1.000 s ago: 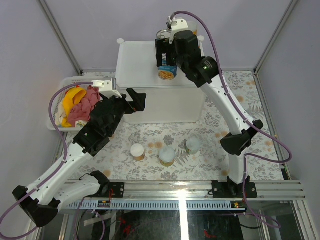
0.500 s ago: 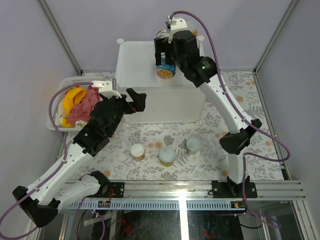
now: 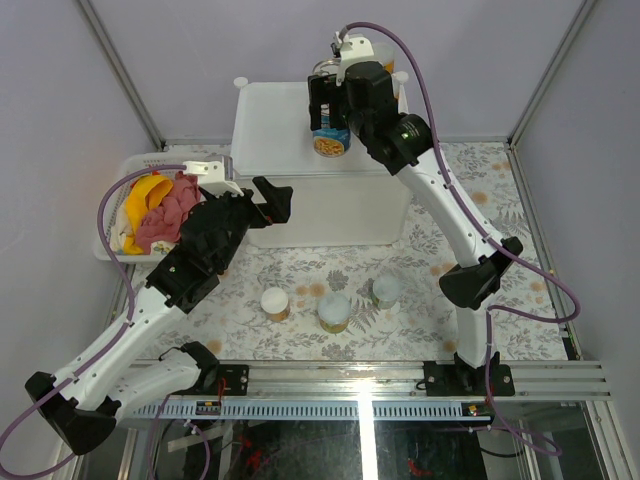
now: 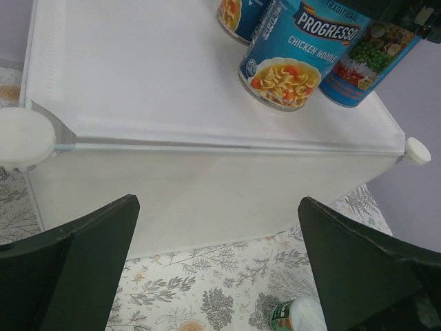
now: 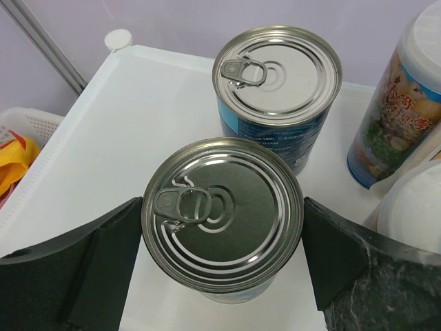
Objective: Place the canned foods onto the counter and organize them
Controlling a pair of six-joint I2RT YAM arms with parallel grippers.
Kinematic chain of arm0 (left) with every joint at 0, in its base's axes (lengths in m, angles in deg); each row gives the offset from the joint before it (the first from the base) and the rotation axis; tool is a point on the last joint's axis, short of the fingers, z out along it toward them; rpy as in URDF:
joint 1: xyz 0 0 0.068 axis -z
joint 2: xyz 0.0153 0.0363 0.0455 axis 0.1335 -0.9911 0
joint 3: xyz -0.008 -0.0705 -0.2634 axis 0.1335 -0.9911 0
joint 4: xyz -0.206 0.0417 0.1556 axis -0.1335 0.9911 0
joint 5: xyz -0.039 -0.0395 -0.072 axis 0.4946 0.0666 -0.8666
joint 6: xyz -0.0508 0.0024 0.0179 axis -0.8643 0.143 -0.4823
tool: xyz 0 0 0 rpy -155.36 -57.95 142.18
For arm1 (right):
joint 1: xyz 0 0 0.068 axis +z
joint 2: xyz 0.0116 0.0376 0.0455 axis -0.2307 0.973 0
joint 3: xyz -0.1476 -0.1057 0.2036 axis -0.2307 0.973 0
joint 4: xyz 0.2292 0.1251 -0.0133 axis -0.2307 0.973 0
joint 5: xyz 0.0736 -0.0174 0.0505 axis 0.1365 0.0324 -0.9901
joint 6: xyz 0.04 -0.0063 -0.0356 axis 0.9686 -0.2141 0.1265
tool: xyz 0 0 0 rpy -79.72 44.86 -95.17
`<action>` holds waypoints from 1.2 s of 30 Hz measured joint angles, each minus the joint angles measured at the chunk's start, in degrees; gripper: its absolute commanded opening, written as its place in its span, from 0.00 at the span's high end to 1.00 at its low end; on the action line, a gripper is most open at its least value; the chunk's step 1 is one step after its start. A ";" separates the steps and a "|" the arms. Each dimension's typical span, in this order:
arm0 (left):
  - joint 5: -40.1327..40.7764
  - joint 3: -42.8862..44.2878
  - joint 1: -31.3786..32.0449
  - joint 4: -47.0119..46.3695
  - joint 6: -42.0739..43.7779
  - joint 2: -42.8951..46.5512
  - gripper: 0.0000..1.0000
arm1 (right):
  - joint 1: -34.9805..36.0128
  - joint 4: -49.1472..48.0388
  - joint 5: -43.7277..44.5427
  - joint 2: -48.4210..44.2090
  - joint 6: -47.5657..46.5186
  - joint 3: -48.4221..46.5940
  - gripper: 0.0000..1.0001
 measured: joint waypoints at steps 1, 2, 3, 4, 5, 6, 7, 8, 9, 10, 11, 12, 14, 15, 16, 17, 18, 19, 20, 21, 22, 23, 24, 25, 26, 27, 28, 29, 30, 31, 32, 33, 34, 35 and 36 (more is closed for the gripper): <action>0.00 0.00 0.00 0.00 -0.02 0.00 0.00 | -0.02 -0.15 0.00 0.00 0.00 0.07 0.32; 0.00 0.00 0.00 0.00 -0.13 0.00 0.00 | -0.02 -0.44 0.00 -0.02 0.00 0.26 0.31; 0.00 0.00 0.00 0.00 -0.15 0.00 0.00 | -0.02 -0.63 0.00 -0.09 0.00 0.46 0.31; -0.02 0.00 0.00 0.00 -0.22 0.00 0.00 | -0.02 -0.83 0.00 -0.11 0.00 0.61 0.30; -0.02 0.00 0.00 0.00 -0.33 0.00 0.00 | -0.02 -0.92 0.02 -0.13 0.00 0.70 0.29; -0.04 0.00 0.00 0.00 -0.37 0.00 0.00 | -0.02 -1.09 0.00 -0.22 0.00 0.90 0.29; -0.07 0.00 0.00 0.00 -0.42 0.00 0.00 | -0.02 -1.18 0.00 -0.28 0.00 1.01 0.28; -0.22 0.00 0.00 0.00 -0.50 0.00 0.00 | -0.02 -1.33 0.02 -0.33 0.00 1.14 0.28; -0.37 0.00 0.00 0.00 -0.52 0.00 0.00 | -0.02 -1.36 0.02 -0.37 0.00 1.20 0.27; -0.42 0.00 0.00 0.00 -0.55 0.00 0.00 | -0.02 -1.42 0.02 -0.44 0.00 1.33 0.24; -0.46 0.00 0.00 0.00 -0.55 0.00 0.00 | -0.02 -1.57 0.04 -0.55 0.00 1.57 0.23; -0.52 0.00 0.00 0.00 -0.57 0.00 0.00 | -0.02 -1.79 0.04 -0.68 0.00 1.88 0.22; -0.63 0.00 0.00 0.00 -0.57 0.00 0.00 | -0.02 -2.12 0.07 -1.03 0.00 2.45 0.19; -0.68 0.00 0.00 0.00 -0.57 0.00 0.00 | -0.02 -2.23 0.07 -1.18 0.00 2.69 0.19; -0.79 -0.02 0.00 0.00 -0.57 0.00 0.00 | -0.02 -2.34 0.07 -1.38 0.02 2.99 0.18; -0.83 0.00 0.00 0.00 -0.57 0.00 0.00 | -0.02 -2.40 0.07 -1.49 0.02 3.13 0.18; -0.83 0.00 0.00 0.00 -0.57 0.00 0.00 | -0.02 -2.47 0.07 -1.60 0.02 3.26 0.15; -0.85 -0.02 0.00 0.00 -0.57 0.00 0.00 | -0.02 -2.60 0.07 -1.68 0.07 3.45 0.14; -0.85 -0.02 0.00 0.00 -0.57 0.00 0.00 | -0.02 -2.69 0.07 -1.73 0.04 3.61 0.14; -0.85 -0.02 0.00 0.00 -0.57 0.00 0.00 | -0.02 -2.82 0.07 -1.79 0.04 3.76 0.13; -0.85 -0.02 0.00 0.00 -0.57 0.00 0.00 | -0.02 -2.84 0.07 -1.84 0.04 3.82 0.11; -0.85 -0.02 0.00 0.00 -0.57 0.00 0.00 | -0.02 -2.91 0.07 -1.90 0.07 3.89 0.10; -0.85 -0.02 0.00 0.00 -0.57 0.00 0.00 | -0.02 -2.93 0.07 -1.97 0.07 4.00 0.05; -0.85 -0.02 0.00 0.00 -0.57 0.00 0.00 | -0.02 -3.02 0.07 -2.05 0.07 4.17 0.01; -0.85 -0.02 0.00 0.00 -0.57 0.00 0.00 | -0.02 -3.02 0.04 -2.10 0.07 4.17 0.00; -0.85 -0.02 0.00 0.00 -0.57 0.02 0.00 | -0.02 -3.02 0.07 -2.10 0.13 4.17 0.00; -0.85 -0.02 0.00 0.00 -0.57 0.02 0.00 | -0.02 -3.02 0.07 -2.10 0.13 4.20 0.00; -0.87 -0.02 0.00 0.00 -0.59 0.07 0.00 | -0.02 -2.99 0.04 -2.10 0.15 4.20 0.00; -0.85 -0.02 0.00 0.02 -0.59 0.11 0.00 | -0.02 -3.02 0.04 -2.10 0.15 4.20 0.00; -0.85 -0.02 0.00 0.00 -0.59 0.20 0.00 | -0.02 -2.99 0.04 -2.10 0.15 4.20 0.00; -0.87 -0.02 0.00 0.00 -0.59 0.26 0.00 | -0.02 -2.99 0.04 -2.10 0.15 4.20 0.00; -0.87 -0.02 0.00 0.00 -0.59 0.35 0.00 | -0.02 -3.02 0.04 -2.10 0.15 4.22 0.00; -0.85 -0.02 0.00 0.00 -0.59 0.44 0.00 | -0.02 -3.02 0.04 -2.14 0.15 4.26 0.00; -0.85 -0.02 0.00 0.00 -0.59 0.48 0.00 | -0.02 -3.04 0.04 -2.23 0.15 4.42 0.00; -0.85 -0.02 0.00 0.00 -0.57 0.52 0.00 | -0.02 -3.04 0.04 -2.32 0.13 4.52 0.00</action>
